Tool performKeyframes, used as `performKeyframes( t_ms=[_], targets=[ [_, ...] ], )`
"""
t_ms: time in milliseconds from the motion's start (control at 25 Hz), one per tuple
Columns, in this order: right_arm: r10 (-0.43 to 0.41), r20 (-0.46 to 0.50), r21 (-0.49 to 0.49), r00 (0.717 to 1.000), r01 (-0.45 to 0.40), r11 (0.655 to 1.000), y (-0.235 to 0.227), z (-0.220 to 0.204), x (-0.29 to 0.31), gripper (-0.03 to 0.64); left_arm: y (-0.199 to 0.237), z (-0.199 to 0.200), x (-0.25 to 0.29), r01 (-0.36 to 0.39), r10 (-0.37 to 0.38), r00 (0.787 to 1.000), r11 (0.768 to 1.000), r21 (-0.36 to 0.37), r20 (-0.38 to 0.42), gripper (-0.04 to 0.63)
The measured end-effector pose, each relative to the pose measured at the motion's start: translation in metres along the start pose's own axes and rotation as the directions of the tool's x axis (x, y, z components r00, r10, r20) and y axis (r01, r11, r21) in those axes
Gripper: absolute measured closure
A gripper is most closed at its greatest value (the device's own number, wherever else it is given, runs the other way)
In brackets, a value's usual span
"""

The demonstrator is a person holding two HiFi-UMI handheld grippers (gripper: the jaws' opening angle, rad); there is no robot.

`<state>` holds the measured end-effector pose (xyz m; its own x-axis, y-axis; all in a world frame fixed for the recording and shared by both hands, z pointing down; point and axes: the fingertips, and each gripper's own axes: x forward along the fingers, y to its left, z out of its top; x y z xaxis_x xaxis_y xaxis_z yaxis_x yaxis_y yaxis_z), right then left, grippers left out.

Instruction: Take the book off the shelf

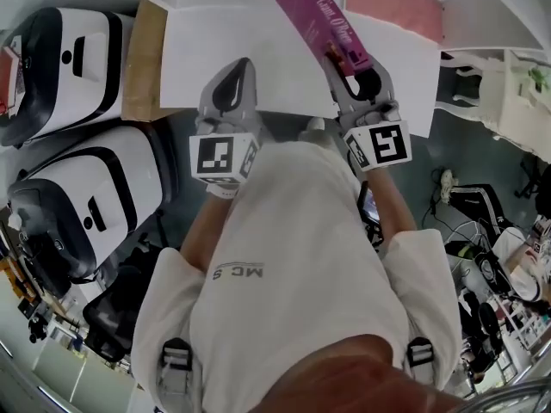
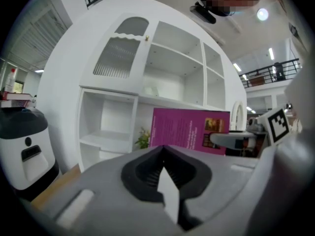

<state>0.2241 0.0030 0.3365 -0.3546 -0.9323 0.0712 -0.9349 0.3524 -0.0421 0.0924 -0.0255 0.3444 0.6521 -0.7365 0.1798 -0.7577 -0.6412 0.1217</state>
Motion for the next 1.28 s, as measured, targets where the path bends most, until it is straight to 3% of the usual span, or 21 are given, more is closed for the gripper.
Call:
performKeyframes(
  t_ms=[600, 760, 1000, 1160, 1280],
  targets=[
    [-0.233, -0.015, 0.062, 0.972, 0.234, 0.970, -0.118, -0.036, -0.181, 0.479, -0.161, -0.008, 0.037, 0.147, -0.146, 0.989, 0.987, 0.067, -0.028, 0.595],
    [-0.240, -0.010, 0.055, 0.971, 0.240, 0.969, -0.132, -0.041, -0.207, 0.479, -0.193, -0.022, 0.039, 0.158, -0.156, 0.987, 0.986, 0.058, -0.041, 0.594],
    [-0.237, -0.026, 0.086, 0.971, 0.238, 0.967, -0.137, -0.050, -0.216, 0.479, -0.205, -0.037, 0.040, 0.194, -0.192, 0.978, 0.981, 0.010, -0.075, 0.594],
    [-0.189, -0.032, 0.146, 0.981, 0.192, 0.971, -0.140, -0.054, -0.216, 0.479, -0.208, -0.038, 0.038, 0.205, -0.204, 0.976, 0.979, 0.008, -0.072, 0.595],
    [-0.152, -0.046, 0.139, 0.987, 0.157, 0.978, -0.141, -0.056, -0.221, 0.479, -0.216, -0.042, 0.034, 0.219, -0.218, 0.972, 0.976, 0.000, -0.092, 0.595]
  ],
)
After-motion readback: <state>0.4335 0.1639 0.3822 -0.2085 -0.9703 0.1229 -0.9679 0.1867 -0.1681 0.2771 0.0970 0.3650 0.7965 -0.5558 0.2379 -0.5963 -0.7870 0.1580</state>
